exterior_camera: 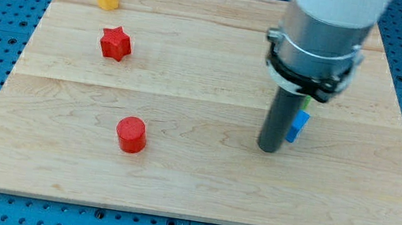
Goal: Move green star right a bit
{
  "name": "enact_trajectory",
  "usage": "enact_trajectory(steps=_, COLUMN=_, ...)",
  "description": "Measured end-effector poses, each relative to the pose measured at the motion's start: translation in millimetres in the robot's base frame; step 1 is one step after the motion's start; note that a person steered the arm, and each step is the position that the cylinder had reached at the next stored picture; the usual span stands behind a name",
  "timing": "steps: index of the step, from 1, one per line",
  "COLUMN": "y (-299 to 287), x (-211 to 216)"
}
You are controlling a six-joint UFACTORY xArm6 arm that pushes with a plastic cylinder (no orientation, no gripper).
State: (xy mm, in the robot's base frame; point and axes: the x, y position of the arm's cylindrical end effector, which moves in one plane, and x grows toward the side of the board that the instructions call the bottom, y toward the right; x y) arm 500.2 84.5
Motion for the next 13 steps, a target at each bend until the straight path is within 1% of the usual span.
enact_trajectory(steps=1, y=32.7, x=-6.0)
enact_trajectory(steps=2, y=44.9, x=20.9)
enact_trajectory(steps=3, y=122.8, x=9.1)
enact_trajectory(steps=4, y=176.3, x=-90.5)
enact_trajectory(steps=5, y=162.0, x=-179.0)
enact_trajectory(steps=6, y=179.1, x=-196.0)
enact_trajectory(steps=7, y=160.8, x=-259.5)
enact_trajectory(steps=8, y=88.8, x=-309.0)
enact_trajectory(steps=9, y=2.1, x=-279.8)
enact_trajectory(steps=10, y=-55.4, x=-245.7)
enact_trajectory(steps=11, y=-4.1, x=-215.8)
enact_trajectory(steps=12, y=27.6, x=-228.5)
enact_trajectory(steps=13, y=30.8, x=-237.8)
